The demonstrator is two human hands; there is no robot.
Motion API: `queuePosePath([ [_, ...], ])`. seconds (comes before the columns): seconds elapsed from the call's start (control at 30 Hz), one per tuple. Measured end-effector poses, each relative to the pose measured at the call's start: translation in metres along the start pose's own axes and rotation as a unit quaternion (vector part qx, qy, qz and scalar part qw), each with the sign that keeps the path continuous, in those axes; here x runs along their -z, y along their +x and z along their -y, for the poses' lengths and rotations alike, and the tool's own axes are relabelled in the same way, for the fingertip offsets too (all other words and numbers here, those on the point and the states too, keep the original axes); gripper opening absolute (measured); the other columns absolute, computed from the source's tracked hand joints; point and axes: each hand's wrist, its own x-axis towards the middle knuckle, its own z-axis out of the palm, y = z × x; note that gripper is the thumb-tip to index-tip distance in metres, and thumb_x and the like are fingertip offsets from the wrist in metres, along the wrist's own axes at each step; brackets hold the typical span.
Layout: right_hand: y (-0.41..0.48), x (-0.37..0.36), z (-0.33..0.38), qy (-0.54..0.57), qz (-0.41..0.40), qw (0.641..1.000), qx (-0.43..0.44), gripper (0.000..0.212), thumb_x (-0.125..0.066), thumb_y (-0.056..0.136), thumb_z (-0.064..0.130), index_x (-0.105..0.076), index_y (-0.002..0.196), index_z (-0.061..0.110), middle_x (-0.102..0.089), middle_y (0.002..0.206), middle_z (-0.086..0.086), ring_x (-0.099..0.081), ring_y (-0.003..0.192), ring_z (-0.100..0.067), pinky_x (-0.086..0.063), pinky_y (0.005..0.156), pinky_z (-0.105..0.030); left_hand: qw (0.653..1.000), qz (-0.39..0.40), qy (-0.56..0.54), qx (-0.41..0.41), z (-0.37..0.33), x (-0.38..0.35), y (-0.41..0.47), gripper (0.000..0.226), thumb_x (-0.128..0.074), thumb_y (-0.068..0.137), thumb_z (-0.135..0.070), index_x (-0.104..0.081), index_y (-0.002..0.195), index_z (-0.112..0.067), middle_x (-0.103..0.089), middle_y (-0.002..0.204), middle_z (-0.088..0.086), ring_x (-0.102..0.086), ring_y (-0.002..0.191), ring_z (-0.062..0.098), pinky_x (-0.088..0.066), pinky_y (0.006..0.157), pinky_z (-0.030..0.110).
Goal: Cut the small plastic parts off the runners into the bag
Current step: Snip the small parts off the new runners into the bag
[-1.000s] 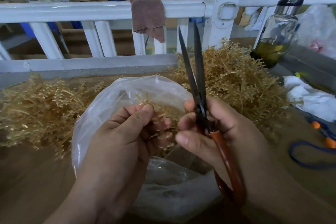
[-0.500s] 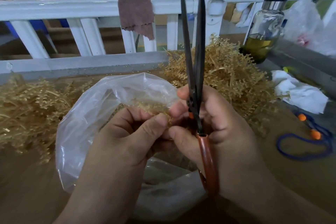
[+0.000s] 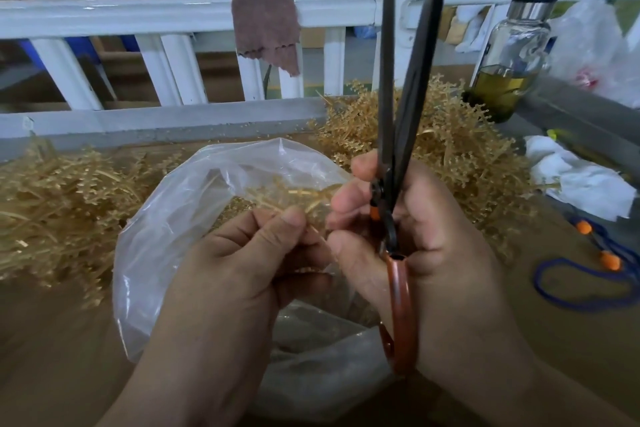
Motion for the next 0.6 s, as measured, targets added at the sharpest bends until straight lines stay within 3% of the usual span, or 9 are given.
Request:
queuePosePath([
  [0.1,-0.002,0.010,0.000,-0.019,0.031,0.999,-0.035,0.042,-0.067,0.080,0.040,-0.052,0.118,0.051,-0.066,0.102,0.014,-0.070,0.095,-0.009,-0.057,0.081,-0.023,0.996,-0.064,0.026,-0.050,-0.008,0.008,0.005,0.021,-0.063,0.084,-0.032,-0.071,0.067,-0.022,-0.071,0.072,0.008,-0.071,0.063,0.021,-0.050,0.043,0.027],
  [0.2,0.002,0.017,-0.001,-0.054,0.079,0.993,-0.063,0.037,-0.068,0.080,0.051,-0.054,0.115,0.053,-0.067,0.100,0.016,-0.068,0.086,-0.002,-0.052,0.073,-0.011,0.994,-0.092,0.002,-0.057,-0.010,0.016,0.011,0.020,-0.055,0.099,-0.023,-0.061,0.082,-0.015,-0.070,0.071,0.004,-0.071,0.059,0.019,-0.048,0.040,0.023],
  [0.43,0.009,0.025,-0.001,-0.138,0.186,0.969,-0.082,0.039,-0.064,0.076,0.063,-0.054,0.114,0.056,-0.068,0.093,0.017,-0.067,0.073,-0.002,-0.050,0.067,-0.018,0.993,-0.075,-0.069,-0.066,-0.011,0.026,0.017,0.009,-0.063,0.081,-0.019,-0.056,0.081,-0.014,-0.071,0.077,0.006,-0.073,0.067,0.019,-0.055,0.053,0.024],
  [0.6,0.016,0.034,-0.002,-0.156,0.220,0.957,-0.104,0.036,-0.066,0.078,0.069,-0.055,0.111,0.058,-0.068,0.091,0.020,-0.067,0.076,0.002,-0.049,0.076,-0.015,0.990,-0.084,-0.081,-0.077,-0.011,0.027,0.018,0.014,-0.061,0.080,-0.024,-0.069,0.070,-0.019,-0.071,0.077,0.006,-0.073,0.070,0.019,-0.058,0.058,0.026],
])
